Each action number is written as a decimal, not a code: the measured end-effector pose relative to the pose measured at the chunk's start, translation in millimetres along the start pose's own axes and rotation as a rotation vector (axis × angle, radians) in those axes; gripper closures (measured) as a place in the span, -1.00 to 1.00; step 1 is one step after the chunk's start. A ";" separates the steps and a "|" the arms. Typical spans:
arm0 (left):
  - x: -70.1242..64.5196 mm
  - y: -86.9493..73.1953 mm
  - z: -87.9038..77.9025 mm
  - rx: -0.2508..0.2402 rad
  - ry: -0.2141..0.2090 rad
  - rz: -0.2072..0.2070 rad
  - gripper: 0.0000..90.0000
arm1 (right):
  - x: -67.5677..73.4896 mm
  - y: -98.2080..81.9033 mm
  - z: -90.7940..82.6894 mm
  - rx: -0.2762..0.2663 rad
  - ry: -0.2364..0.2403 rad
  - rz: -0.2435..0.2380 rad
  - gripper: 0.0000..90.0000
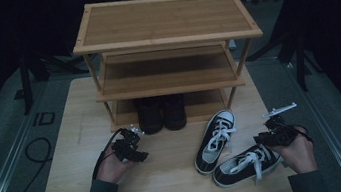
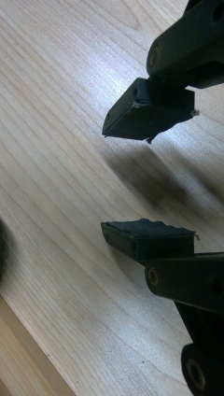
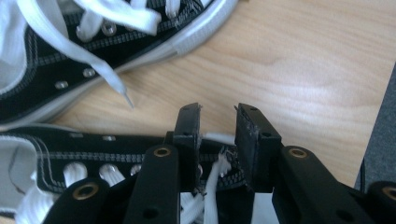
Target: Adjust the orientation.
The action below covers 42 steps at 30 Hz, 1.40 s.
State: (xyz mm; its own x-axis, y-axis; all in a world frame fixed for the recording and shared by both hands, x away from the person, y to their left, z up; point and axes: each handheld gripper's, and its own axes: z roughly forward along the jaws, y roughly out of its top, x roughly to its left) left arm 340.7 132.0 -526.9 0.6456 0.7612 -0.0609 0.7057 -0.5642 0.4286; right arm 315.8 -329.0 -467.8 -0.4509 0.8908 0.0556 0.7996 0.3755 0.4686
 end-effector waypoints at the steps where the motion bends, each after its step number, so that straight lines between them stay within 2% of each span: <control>1: 0.1 0.0 0.0 0.000 0.000 -0.001 0.06 | -0.8 -1.9 0.3 0.001 -0.001 -0.001 0.56; 3: 0.1 0.0 0.1 0.000 0.000 -0.001 0.06 | -1.3 -3.6 0.7 0.006 -0.003 0.002 0.56; 7: -0.4 0.1 0.7 0.003 -0.001 -0.002 0.06 | -1.6 -7.9 7.0 0.051 -0.030 -0.005 0.57; 11: 0.1 0.0 0.3 0.001 0.000 -0.003 0.06 | 0.9 -6.7 12.5 0.081 -0.032 -0.024 0.91; 14: 0.6 -0.1 -0.3 0.000 -0.001 -0.004 0.06 | 4.4 -3.0 12.4 0.100 -0.058 -0.037 0.96; 17: 0.4 0.0 0.3 0.001 -0.001 -0.003 0.06 | 6.6 0.3 11.9 0.098 -0.069 -0.038 0.97; 22: 0.0 0.2 1.0 0.005 -0.001 -0.001 0.06 | 6.9 7.7 14.5 0.052 -0.072 -0.039 0.97; 27: 0.7 -0.2 1.2 0.004 -0.002 -0.003 0.06 | 5.9 18.9 22.8 0.008 -0.040 -0.020 0.98; 37: 1.1 -0.4 0.4 0.000 -0.002 -0.004 0.06 | 19.8 43.6 36.2 0.006 -0.021 -0.057 0.97; 42: 1.5 -0.6 0.2 0.000 -0.002 -0.003 0.06 | 20.5 53.4 41.0 0.009 -0.038 -0.051 0.97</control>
State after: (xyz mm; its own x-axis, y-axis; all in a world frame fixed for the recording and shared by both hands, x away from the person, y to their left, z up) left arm 341.4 133.4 -527.4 0.6439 0.7624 -0.0645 0.7079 -0.5616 0.4283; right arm 365.5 -280.2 -477.8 -0.4761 0.8794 -0.0022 0.7795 0.4232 0.4618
